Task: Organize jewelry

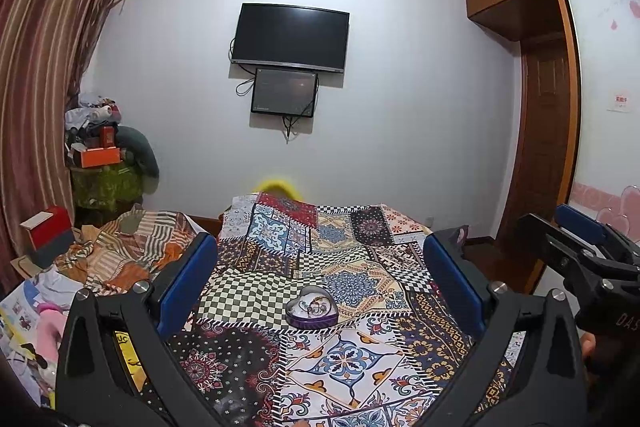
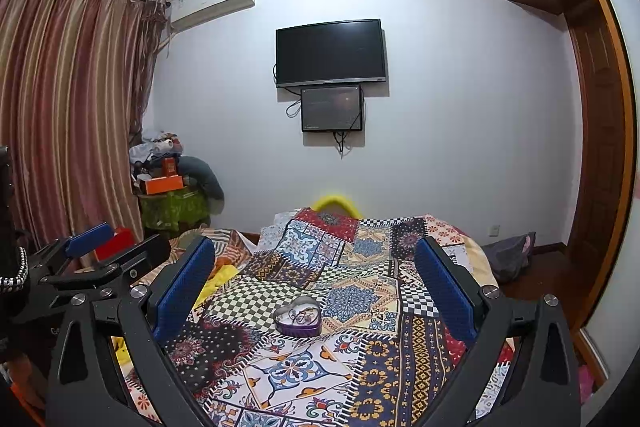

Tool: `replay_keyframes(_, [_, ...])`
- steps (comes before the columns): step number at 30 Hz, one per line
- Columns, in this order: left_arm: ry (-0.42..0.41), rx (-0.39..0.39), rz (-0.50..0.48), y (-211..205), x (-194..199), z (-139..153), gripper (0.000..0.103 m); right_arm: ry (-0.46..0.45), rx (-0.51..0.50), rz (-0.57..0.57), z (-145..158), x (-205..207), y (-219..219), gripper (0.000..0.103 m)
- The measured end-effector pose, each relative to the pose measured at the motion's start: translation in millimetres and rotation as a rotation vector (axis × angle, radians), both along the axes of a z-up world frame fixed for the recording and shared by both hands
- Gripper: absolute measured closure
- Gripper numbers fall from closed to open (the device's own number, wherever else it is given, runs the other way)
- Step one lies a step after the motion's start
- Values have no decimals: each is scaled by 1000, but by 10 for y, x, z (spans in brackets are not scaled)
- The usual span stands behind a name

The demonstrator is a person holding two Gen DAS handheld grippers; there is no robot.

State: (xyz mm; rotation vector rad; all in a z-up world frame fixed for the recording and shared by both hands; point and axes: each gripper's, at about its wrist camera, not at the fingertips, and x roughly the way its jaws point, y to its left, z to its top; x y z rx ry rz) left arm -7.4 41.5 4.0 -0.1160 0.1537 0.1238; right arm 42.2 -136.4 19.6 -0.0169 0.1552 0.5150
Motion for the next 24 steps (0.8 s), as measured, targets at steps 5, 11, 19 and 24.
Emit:
replay_keyframes(5, [5, 5, 0, -15, 10, -5, 0, 2, 2, 1, -5, 0, -10, 4])
replay_keyframes(11, [12, 2, -6, -19, 31, -8, 0, 4, 1, 0, -15, 9, -11, 4])
replay_keyframes(19, [15, 2, -14, -21, 48, -12, 0, 9, -3, -1, -20, 35, 5, 4])
replay_keyframes(24, [19, 9, -13, -36, 78, -36, 0, 19, -2, -3, -35, 73, 7, 4])
